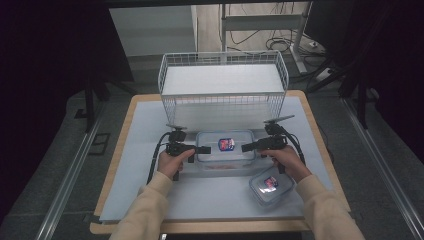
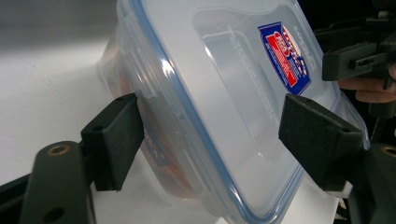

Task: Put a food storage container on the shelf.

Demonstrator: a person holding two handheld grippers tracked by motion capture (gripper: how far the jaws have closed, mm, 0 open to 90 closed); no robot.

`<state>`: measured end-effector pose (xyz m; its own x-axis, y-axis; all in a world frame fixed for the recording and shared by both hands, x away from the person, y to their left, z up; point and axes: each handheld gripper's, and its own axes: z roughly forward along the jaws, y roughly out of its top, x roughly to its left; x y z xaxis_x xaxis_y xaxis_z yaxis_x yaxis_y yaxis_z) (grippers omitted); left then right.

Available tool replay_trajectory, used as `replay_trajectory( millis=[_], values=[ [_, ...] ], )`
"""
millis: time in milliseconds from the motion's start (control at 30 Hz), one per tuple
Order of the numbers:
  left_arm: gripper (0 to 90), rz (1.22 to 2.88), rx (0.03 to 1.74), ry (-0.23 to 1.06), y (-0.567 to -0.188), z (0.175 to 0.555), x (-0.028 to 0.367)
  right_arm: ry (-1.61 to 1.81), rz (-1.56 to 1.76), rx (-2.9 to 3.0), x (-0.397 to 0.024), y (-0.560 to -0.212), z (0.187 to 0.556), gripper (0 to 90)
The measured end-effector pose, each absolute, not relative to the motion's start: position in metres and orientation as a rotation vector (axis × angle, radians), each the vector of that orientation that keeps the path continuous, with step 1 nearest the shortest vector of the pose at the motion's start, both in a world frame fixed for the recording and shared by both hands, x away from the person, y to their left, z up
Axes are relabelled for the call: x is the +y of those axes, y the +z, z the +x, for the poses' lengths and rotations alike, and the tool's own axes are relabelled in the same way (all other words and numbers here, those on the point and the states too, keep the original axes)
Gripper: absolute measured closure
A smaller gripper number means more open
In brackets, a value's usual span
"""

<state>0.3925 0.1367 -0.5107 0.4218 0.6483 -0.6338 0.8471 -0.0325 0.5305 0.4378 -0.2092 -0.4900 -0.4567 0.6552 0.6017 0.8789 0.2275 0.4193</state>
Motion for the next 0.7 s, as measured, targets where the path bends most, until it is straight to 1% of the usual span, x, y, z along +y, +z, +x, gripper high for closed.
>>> replay_trajectory(
  millis=[133, 233, 567, 700],
  values=[
    [30.8, 1.749, 1.296, -0.252, -0.507, 0.388, 0.139, -1.092, -1.425, -2.172, -0.216, -0.488, 0.436, 33.5],
    [34.1, 1.740, 1.291, -0.241, -0.505, 0.384, 0.140, -1.119, -1.412, -2.167, -0.220, -0.487, 0.433, 36.8],
    [41.2, 1.726, 1.252, -0.194, -0.501, 0.370, 0.143, -1.207, -1.405, -2.156, -0.227, -0.485, 0.418, 43.2],
    [43.1, 1.716, 1.244, -0.207, -0.501, 0.369, 0.145, -1.220, -1.412, -2.148, -0.227, -0.484, 0.416, 44.2]
  ],
)
